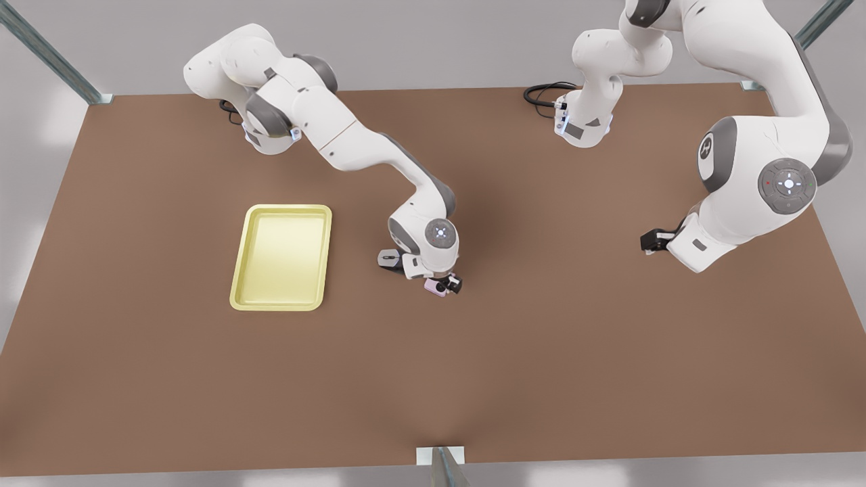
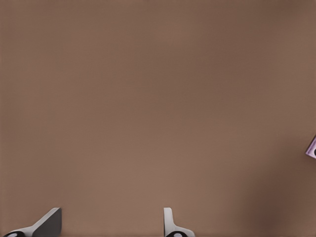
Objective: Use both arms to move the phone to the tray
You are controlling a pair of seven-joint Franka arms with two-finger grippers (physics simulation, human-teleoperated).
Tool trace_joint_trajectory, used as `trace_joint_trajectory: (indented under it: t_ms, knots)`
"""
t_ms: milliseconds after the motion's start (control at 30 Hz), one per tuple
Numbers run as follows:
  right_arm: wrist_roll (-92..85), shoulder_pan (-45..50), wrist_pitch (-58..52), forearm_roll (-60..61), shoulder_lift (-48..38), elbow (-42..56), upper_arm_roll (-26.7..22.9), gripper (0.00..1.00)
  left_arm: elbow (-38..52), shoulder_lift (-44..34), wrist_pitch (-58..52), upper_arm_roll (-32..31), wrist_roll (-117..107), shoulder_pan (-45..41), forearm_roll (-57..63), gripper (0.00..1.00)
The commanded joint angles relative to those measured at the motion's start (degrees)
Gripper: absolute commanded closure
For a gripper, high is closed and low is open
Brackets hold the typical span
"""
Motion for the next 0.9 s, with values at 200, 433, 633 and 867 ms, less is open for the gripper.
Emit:
trace_joint_trajectory:
  t_ms: [200, 433, 633, 867]
  knots:
    - [8.45, -0.02, 0.21, -0.03, 0.72, 1.03, 0.07, 0.00, -0.05, -0.13, -0.10, 0.00, -0.08, -0.01, 0.04, 0.00]
    - [7.74, 0.59, 2.67, -1.09, 1.16, 0.41, 0.77, 0.00, 0.04, 0.31, 0.25, 0.00, 0.00, -0.01, 0.13, 0.00]
    - [7.92, 1.12, 3.20, -1.26, 1.51, 0.50, 0.86, 0.00, 0.04, 0.31, 0.25, 0.00, -0.08, -0.01, 0.13, 0.00]
    - [6.43, 0.77, 3.11, -1.35, 1.33, 0.24, 0.77, 0.02, 0.04, 0.31, 0.16, 0.00, -0.08, -0.01, 0.04, 0.00]
